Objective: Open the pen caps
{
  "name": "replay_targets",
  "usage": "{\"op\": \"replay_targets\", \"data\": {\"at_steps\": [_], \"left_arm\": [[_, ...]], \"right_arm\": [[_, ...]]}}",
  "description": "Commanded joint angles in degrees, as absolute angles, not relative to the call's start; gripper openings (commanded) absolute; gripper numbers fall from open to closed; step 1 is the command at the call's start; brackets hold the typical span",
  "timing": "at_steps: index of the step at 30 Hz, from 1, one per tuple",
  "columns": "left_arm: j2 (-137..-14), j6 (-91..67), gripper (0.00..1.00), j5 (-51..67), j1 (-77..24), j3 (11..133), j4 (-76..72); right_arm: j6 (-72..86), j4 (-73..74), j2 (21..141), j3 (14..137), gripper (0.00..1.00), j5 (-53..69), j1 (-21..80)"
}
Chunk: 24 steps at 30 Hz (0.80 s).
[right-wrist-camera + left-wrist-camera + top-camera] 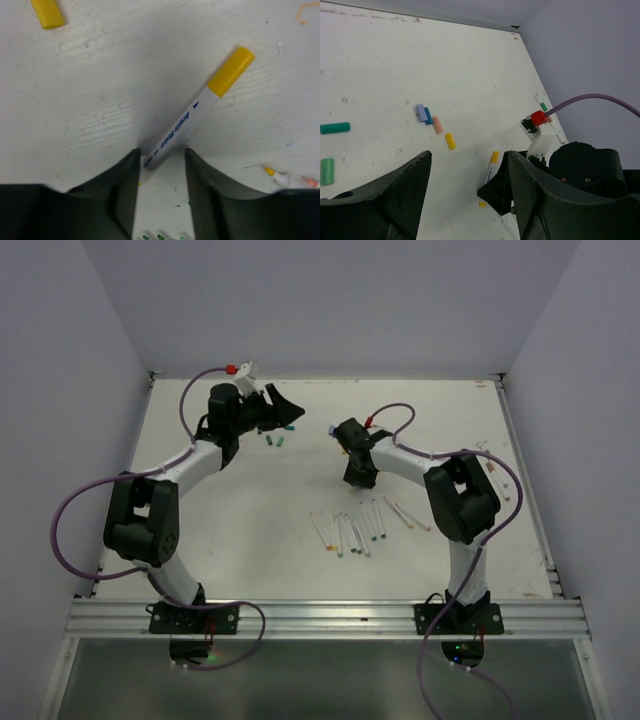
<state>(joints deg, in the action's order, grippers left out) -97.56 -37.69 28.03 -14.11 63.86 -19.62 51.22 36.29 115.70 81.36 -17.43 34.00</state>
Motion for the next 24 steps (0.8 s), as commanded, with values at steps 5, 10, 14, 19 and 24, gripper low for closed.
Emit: {"op": "replay_targets", "data": {"at_steps": [5, 10, 14, 19, 24], "left_arm": [[-96.68, -36.65, 0.66, 29.71, -13.62, 62.93, -21.88], [-97.82, -36.39, 0.66, 33.82, -13.62, 63.37, -22.67], [-101.15, -41.71, 0.62, 44.01, -13.62, 62.58, -32.76], [-106.51, -51.76, 0.6, 51.41, -14.33, 60.03, -49.63], [-108.02, -51.16, 0.63, 50.98, -16.25, 60.64, -48.26]], "right_arm": [[48.37, 31.29, 114.96, 73.47, 0.0, -16.61, 33.66], [34.31, 30.16, 113.83, 75.94, 0.0, -16.97, 33.75], [17.89, 21.11, 105.14, 70.51, 0.0, -7.77, 33.66], [11.0, 12.14, 93.79, 65.48, 0.0, 10.61, 33.66], [11.25, 5.46, 87.81, 61.44, 0.0, 17.31, 33.66]]}}
